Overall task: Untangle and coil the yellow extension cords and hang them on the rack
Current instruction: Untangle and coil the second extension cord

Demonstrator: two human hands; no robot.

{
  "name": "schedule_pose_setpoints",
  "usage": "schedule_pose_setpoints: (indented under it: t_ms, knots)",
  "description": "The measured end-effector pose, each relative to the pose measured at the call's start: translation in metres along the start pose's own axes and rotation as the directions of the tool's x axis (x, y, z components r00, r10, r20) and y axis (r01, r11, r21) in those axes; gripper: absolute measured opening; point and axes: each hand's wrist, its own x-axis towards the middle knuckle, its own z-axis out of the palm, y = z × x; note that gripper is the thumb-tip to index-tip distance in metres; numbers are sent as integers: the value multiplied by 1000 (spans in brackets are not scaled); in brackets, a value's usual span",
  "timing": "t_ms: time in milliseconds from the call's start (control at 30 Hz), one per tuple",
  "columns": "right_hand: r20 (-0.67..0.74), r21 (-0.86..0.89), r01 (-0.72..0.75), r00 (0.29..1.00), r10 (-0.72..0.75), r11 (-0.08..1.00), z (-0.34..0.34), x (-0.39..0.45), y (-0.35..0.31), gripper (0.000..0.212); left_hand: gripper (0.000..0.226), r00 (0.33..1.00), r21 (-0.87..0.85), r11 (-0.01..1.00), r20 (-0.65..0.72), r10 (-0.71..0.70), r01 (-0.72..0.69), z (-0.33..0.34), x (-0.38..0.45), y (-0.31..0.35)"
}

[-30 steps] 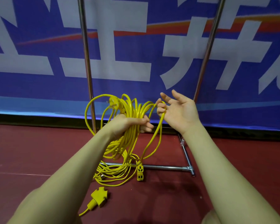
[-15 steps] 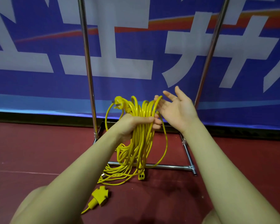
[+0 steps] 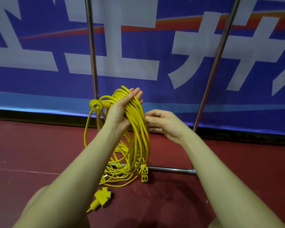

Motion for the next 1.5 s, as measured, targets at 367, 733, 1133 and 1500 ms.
schedule_pose_setpoints:
  t_ms: [367, 733, 1133, 1500]
  knots:
    - [-69, -297, 134, 985, -161, 945, -5, -5, -10, 21, 17, 999, 48, 999, -45, -23, 25, -5, 0, 8]
    - [-247, 477, 202, 965, -90, 855, -26, -13, -35, 24, 16, 998, 100, 994, 39, -45, 41, -3, -4, 2]
    - [-305, 869, 313, 949, -82, 383, -37, -9, -49, 30, 18, 889, 540, 775, 102, -446, 327, -8, -17, -16]
    - [-381, 879, 379, 923, -53, 289, -38, -5, -45, 30, 21, 813, 649, 711, 243, -529, 269, -10, -25, -38]
